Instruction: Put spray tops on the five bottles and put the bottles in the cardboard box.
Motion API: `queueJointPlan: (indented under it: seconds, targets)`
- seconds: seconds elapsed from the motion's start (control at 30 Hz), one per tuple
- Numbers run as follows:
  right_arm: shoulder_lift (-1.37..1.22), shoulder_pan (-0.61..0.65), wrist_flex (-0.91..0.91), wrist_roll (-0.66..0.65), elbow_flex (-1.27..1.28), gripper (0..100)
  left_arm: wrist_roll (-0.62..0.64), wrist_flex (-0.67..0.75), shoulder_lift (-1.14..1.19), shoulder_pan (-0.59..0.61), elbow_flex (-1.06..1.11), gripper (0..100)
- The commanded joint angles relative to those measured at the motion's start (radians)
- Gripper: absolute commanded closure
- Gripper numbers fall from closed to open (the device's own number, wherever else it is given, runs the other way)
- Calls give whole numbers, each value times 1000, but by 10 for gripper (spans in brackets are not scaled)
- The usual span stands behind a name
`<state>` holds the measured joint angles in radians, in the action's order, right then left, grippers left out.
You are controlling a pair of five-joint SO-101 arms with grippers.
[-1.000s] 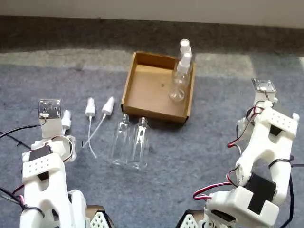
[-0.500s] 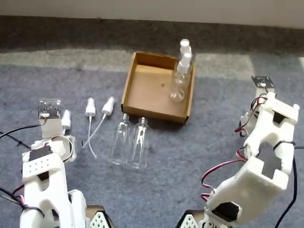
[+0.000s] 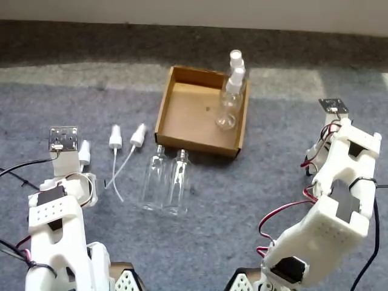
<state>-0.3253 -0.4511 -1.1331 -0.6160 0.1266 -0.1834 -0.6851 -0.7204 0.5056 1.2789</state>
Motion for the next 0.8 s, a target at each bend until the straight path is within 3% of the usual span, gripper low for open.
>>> queueJointPlan:
  seconds: [0.0,0.17,0.37,0.5,0.67,0.77]
  targets:
    - [8,-19,-5,-11,-50,872,-2,14,1,-16,-5,740]
    - [10,-39,-4,-11,-51,938,-2,14,1,-16,-5,740]
    - [16,-50,-5,-11,-53,947,-2,14,1,-16,-4,742]
    - [48,-64,-113,14,-62,975,-2,14,1,-22,-10,744]
    - [275,-36,-97,123,-64,993,0,-8,1,-81,-87,744]
    - [472,10,-61,169,-19,993,0,-115,7,-130,-194,744]
